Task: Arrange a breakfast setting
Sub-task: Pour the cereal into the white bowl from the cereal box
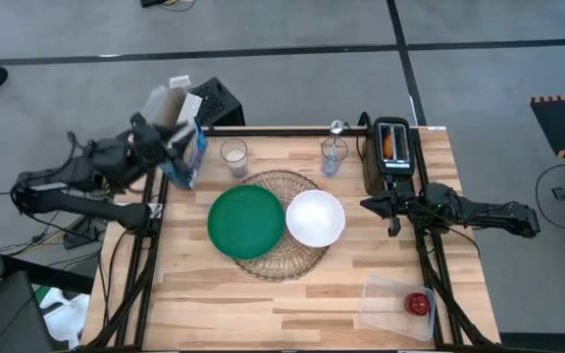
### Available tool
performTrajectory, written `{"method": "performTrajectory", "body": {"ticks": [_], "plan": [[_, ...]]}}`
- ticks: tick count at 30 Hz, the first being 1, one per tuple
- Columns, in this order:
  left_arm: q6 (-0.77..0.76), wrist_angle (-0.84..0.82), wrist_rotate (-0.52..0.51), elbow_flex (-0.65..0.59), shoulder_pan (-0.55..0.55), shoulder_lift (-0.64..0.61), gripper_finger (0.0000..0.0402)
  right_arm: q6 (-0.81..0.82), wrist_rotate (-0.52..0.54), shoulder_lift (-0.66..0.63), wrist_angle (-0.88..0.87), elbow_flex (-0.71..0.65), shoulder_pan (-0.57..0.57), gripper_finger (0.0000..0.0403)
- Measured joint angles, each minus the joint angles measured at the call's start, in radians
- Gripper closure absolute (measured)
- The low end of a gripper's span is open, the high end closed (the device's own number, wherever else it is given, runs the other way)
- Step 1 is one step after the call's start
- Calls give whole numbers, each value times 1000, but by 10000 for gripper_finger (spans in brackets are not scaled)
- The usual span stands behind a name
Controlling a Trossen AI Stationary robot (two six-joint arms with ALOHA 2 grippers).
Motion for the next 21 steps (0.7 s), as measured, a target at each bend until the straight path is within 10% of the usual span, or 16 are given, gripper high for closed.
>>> {"method": "performTrajectory", "body": {"ticks": [8, 21], "plan": [[-266, -510, 132, 329, 368, 209, 142, 0, 0, 0, 0, 0, 0, 365], [-285, -932, 507, 525, 732, 518, 149, 0, 0, 0, 0, 0, 0, 365]]}}
